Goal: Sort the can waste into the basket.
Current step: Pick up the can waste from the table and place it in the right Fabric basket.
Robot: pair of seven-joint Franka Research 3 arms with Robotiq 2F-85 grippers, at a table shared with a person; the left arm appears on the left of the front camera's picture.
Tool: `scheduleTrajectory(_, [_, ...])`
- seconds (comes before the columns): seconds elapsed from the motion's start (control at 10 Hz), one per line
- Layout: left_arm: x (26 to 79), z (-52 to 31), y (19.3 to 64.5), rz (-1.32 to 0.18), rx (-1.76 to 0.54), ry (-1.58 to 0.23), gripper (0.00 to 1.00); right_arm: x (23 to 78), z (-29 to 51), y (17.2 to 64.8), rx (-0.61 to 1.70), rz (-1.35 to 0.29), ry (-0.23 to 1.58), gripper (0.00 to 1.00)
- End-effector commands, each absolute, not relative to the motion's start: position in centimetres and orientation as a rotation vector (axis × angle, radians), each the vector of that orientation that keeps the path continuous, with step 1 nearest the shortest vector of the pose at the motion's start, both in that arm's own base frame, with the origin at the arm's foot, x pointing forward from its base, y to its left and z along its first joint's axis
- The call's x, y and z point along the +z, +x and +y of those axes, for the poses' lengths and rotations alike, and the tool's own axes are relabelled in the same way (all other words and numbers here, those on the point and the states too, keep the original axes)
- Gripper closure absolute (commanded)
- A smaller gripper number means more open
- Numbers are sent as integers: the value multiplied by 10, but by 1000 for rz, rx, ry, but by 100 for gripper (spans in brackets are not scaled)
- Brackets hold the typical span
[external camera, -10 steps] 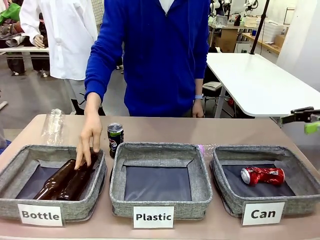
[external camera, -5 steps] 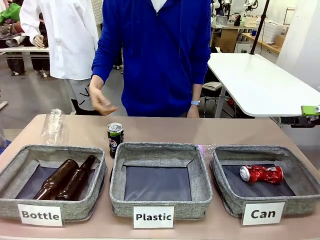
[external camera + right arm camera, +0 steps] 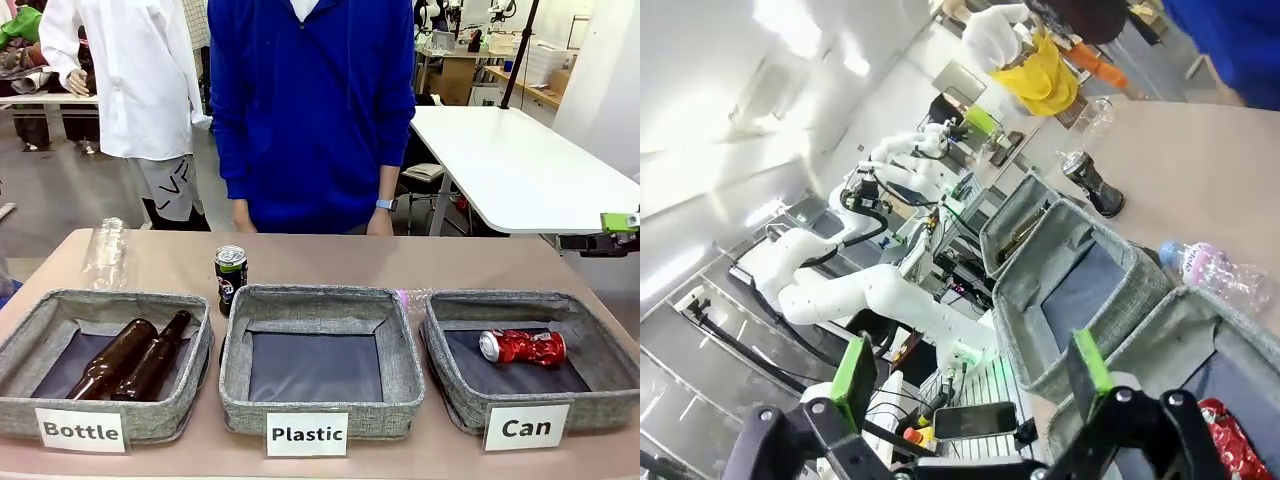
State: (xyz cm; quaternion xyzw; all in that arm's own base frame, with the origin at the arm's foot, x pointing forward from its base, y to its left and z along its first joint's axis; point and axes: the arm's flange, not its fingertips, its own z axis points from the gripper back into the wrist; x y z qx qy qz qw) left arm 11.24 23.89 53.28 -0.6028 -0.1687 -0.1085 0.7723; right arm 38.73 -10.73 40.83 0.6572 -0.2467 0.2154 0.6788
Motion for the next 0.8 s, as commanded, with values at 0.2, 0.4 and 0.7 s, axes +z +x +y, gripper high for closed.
scheduleTrajectory(0.2, [531, 164, 142, -162, -312, -1251, 0, 398, -74, 399, 230, -356, 1396, 0])
scheduleTrajectory(0.4, [510, 93, 186, -21, -360, -1178, 0, 390, -72, 387, 135, -305, 1383, 0])
scheduleTrajectory(0.7, [484, 9, 202, 101, -469, -1129, 0, 386, -75, 370, 11, -322, 1463, 0])
